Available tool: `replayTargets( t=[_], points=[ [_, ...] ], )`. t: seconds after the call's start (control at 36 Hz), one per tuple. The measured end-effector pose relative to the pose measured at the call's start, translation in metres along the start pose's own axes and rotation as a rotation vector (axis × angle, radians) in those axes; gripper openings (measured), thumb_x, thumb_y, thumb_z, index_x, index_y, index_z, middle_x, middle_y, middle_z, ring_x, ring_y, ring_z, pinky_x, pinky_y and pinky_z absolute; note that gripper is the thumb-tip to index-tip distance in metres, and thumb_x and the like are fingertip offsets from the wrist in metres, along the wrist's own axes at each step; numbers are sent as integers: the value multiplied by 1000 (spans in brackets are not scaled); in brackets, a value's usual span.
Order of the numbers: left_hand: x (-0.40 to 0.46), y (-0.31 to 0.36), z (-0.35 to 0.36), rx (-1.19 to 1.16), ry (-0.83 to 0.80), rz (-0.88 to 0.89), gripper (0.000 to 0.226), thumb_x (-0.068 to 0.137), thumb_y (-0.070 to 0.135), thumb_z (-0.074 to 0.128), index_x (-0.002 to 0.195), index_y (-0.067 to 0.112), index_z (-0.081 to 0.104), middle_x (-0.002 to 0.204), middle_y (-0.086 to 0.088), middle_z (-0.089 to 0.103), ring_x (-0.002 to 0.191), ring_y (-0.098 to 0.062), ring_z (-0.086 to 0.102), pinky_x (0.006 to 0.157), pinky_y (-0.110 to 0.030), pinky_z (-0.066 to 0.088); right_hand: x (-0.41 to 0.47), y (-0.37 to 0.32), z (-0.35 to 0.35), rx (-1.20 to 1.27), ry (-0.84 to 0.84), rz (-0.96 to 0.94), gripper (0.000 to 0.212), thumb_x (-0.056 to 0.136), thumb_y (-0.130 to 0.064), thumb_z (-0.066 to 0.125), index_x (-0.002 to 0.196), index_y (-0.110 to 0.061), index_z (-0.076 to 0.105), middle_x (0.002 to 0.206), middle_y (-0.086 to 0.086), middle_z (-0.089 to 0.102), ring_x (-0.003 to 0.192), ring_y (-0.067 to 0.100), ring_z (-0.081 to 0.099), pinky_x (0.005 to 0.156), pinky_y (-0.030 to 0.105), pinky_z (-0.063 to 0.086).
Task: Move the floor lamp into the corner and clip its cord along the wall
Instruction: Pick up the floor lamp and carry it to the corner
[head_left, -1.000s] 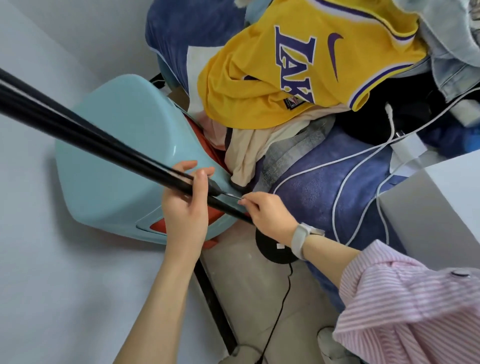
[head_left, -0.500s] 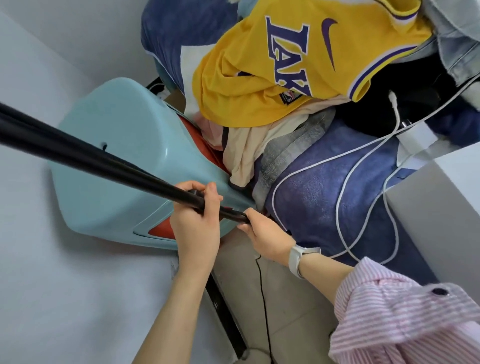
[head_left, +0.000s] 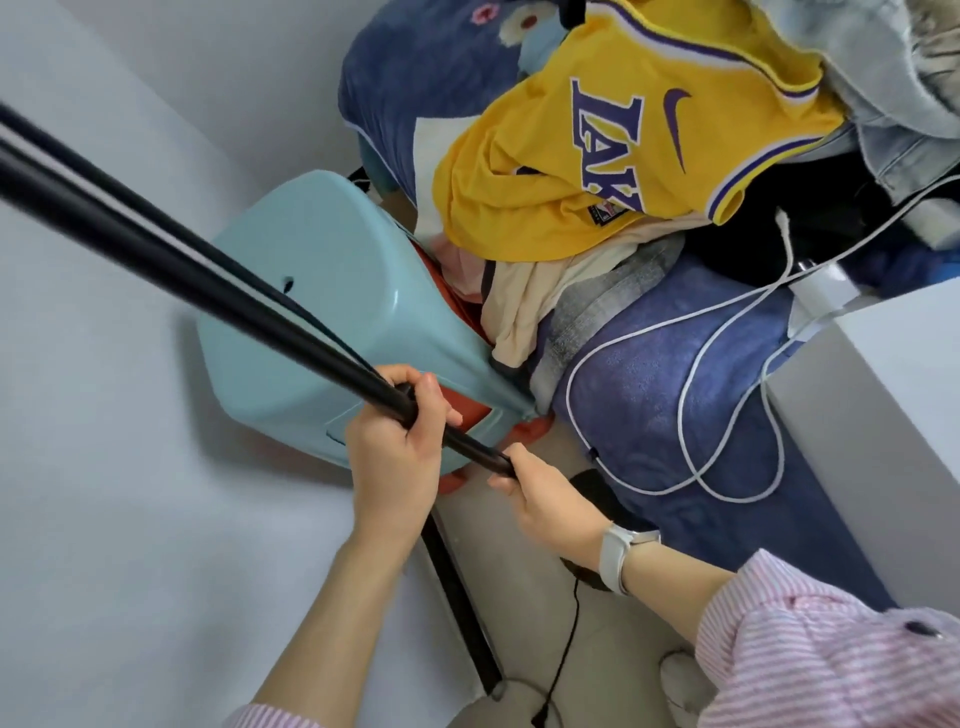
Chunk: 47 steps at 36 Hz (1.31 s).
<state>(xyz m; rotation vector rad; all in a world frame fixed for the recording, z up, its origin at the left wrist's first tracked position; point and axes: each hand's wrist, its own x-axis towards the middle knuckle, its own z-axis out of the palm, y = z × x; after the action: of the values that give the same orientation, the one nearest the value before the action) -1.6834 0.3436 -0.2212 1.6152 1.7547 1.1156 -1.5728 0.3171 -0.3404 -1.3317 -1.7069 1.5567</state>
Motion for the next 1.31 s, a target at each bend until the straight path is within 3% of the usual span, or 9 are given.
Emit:
replayTargets(
  t=[0.14,0.31,0.42,0.56,0.67,0.83,0.97,1.19,1.31],
  points=[
    [-10,39,-31,-53,25,38,21,87,32,46,68,41,50,57,9,65,58,-10,63,62,-17,51,-31,-33,7,63,9,-40,23,95,-29,42,74,-31,33,67,-8,47,55,5,42,56,23,37],
    [-42,99,-65,-87,53,89,25,91,22,50,68,31,49,47,4,60,50,-12,61,57,-18,51,-89,-84,19,205,217,-6,34,89,-29,55,58,-28,40,45,-11,43,41,2,38,44,10,33],
    [-80,143,-86,-105,51,134,26,91,16,52,66,23,47,46,-2,59,43,-8,58,52,-28,53,-145,-118,25,233,329,42,48,87,-27,57,47,-24,32,36,-10,35,37,4,29,39,11,27],
    [-132,206,-109,-210,1,216,23,85,24,49,63,24,47,44,-2,57,44,-10,58,57,-21,50,-227,-158,24,281,405,56,40,87,-28,59,52,-18,42,43,-10,34,38,3,29,40,12,25],
    [-170,258,-125,-297,-90,284,25,85,33,49,60,27,47,40,3,56,43,-12,58,57,-27,51,-292,-189,15,272,479,33,47,85,-28,60,48,-20,33,38,-11,31,36,4,28,40,14,24],
    [-222,339,-127,-434,-196,387,27,85,34,48,58,33,50,41,4,57,39,-17,56,52,-24,49,-382,-221,-8,267,577,-7,52,82,-38,63,41,-25,34,35,-11,31,36,5,26,40,14,23],
    [-273,398,-105,-539,-250,411,31,85,31,50,54,28,48,37,3,55,37,-15,55,48,-22,48,-455,-225,-34,219,705,-14,51,77,-50,61,44,-24,34,36,-10,32,37,7,26,40,17,24],
    [-373,494,-37,-624,-445,415,27,82,26,49,56,16,47,33,1,50,34,-16,50,44,-21,46,-582,-197,-90,183,944,38,54,83,-34,64,35,-27,40,29,-10,33,32,7,26,39,13,20],
    [-428,541,6,-681,-554,415,26,83,25,53,59,19,46,34,2,49,35,-18,49,44,-23,46,-651,-180,-123,219,1095,77,60,82,-27,67,32,-20,33,29,-8,26,34,7,22,40,21,20]
  ],
)
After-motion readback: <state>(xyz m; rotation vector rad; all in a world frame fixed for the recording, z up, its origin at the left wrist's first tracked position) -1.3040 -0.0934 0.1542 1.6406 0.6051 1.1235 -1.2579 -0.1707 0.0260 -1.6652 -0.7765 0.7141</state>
